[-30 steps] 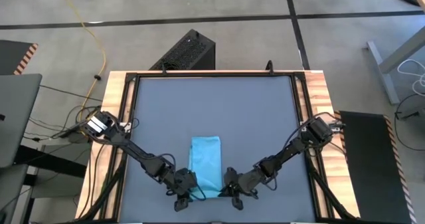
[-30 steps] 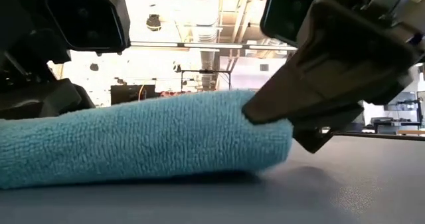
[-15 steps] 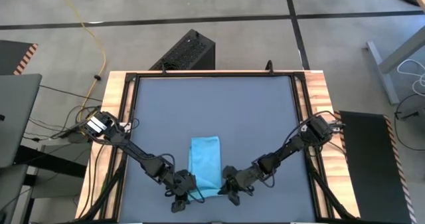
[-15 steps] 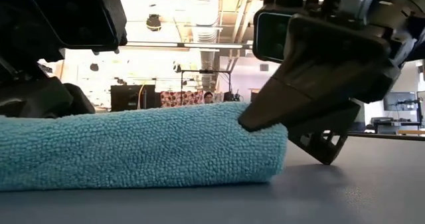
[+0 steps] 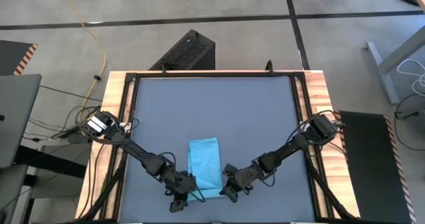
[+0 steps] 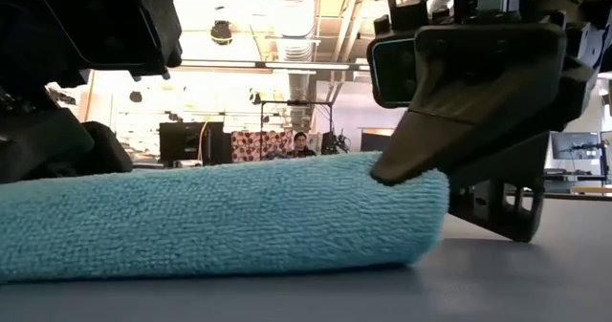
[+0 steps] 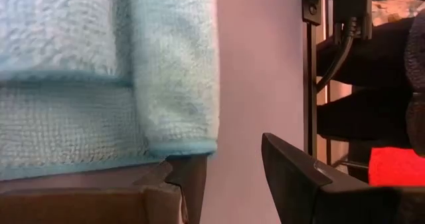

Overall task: Roll towel
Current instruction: Roll the blue towel

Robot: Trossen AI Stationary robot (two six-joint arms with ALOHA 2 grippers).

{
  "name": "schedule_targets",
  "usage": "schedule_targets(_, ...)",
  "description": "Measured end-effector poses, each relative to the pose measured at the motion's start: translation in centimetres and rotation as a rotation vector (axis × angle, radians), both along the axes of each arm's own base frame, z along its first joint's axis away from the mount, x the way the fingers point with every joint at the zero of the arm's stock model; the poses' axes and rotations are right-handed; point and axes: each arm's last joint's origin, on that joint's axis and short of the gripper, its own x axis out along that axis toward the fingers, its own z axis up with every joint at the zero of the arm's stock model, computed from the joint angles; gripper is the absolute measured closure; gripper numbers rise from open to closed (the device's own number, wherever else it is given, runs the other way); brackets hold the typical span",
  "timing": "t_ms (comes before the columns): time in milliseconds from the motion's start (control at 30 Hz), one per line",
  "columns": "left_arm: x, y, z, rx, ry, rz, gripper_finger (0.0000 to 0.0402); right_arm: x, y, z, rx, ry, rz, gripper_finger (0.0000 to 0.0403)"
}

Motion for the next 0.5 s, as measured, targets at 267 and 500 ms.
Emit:
schedule_targets(267, -0.2, 0.0, 0.7, -0.023, -0.006, -0.030, 0.0269, -0.1, -0.4, -0.4, 0.015, 0.065, -0.014, 0.0377)
schedule_targets(500, -1.5, 0.2, 4.6, 0.134, -0.199, 0.069, 0.0269, 0.5, -1.7, -0.6, 0.008, 0.084, -0.046, 0.0378)
